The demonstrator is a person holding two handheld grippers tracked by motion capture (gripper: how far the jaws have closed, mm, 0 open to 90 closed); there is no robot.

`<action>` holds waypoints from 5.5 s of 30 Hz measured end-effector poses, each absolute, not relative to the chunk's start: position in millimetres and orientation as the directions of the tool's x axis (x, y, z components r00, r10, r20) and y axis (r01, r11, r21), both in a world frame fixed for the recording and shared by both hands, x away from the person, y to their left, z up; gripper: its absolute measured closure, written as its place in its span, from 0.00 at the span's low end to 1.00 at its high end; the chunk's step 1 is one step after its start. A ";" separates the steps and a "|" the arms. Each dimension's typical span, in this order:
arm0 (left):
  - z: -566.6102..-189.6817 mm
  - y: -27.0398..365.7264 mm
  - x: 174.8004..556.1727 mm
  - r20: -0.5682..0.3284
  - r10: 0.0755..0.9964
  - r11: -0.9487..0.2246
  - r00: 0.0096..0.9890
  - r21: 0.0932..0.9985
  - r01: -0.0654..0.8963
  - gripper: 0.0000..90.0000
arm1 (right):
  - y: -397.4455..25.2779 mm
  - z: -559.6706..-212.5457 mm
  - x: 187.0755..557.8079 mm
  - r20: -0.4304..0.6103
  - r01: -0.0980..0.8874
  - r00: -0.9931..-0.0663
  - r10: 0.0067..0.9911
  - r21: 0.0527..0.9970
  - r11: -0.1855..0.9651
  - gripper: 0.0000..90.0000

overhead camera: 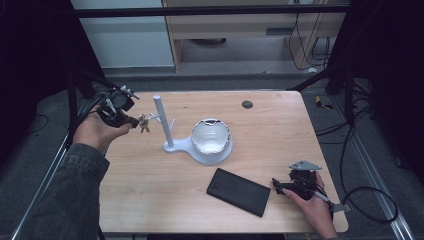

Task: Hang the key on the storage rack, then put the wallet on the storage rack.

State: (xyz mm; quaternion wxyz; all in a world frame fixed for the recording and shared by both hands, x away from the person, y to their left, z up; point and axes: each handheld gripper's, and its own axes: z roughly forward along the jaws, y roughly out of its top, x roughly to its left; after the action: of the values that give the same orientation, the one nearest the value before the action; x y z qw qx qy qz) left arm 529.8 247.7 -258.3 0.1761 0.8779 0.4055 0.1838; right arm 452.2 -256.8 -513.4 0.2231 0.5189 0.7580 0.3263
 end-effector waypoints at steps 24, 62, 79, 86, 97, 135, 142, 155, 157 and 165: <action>-256.9 239.2 538.5 0.180 0.773 -0.617 0.609 0.441 0.652 1.00 | -256.8 -513.4 452.2 0.000 0.641 -0.362 0.932 0.726 0.249 0.01; -266.4 234.6 546.1 0.185 0.774 -0.611 0.605 0.465 0.640 0.85 | -256.6 -513.3 452.0 0.002 0.643 -0.361 0.932 0.725 0.247 0.01; -312.2 228.6 470.0 0.218 0.726 -0.630 0.652 0.590 0.505 0.31 | -256.8 -513.2 451.9 0.001 0.643 -0.363 0.932 0.724 0.250 0.01; -345.4 215.2 460.0 0.180 0.680 -0.644 0.710 0.609 0.463 0.14 | -256.7 -513.2 451.9 0.001 0.643 -0.363 0.932 0.725 0.249 0.01; -383.8 188.5 451.4 0.131 0.654 -0.641 0.745 0.619 0.454 0.16 | -256.7 -513.2 451.9 0.001 0.643 -0.363 0.932 0.725 0.249 0.01; -464.7 118.1 440.6 0.009 0.502 -0.749 0.865 0.506 0.429 1.00 | -256.9 -513.3 451.7 -0.001 0.640 -0.364 0.931 0.726 0.251 0.01; -468.4 112.5 444.7 0.019 0.493 -0.764 0.870 0.487 0.423 1.00 | -256.9 -513.3 451.7 -0.002 0.641 -0.363 0.932 0.726 0.251 0.01; -471.6 109.1 448.1 0.021 0.491 -0.769 0.871 0.480 0.422 1.00 | -256.9 -513.3 451.7 -0.002 0.640 -0.364 0.931 0.726 0.252 0.02; -472.0 110.4 448.5 0.017 0.487 -0.771 0.873 0.479 0.420 1.00 | -256.9 -513.3 451.7 -0.001 0.640 -0.364 0.931 0.726 0.251 0.01; -473.3 109.2 447.1 0.005 0.475 -0.770 0.880 0.487 0.413 0.99 | -256.9 -513.3 451.7 -0.002 0.640 -0.364 0.931 0.726 0.251 0.01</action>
State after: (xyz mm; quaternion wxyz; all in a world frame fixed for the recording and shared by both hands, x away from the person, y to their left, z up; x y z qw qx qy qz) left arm 447.1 109.2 -473.3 0.2432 0.9385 0.2365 0.0638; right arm 451.7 -256.9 -513.3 0.2234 0.5178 0.7588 0.3258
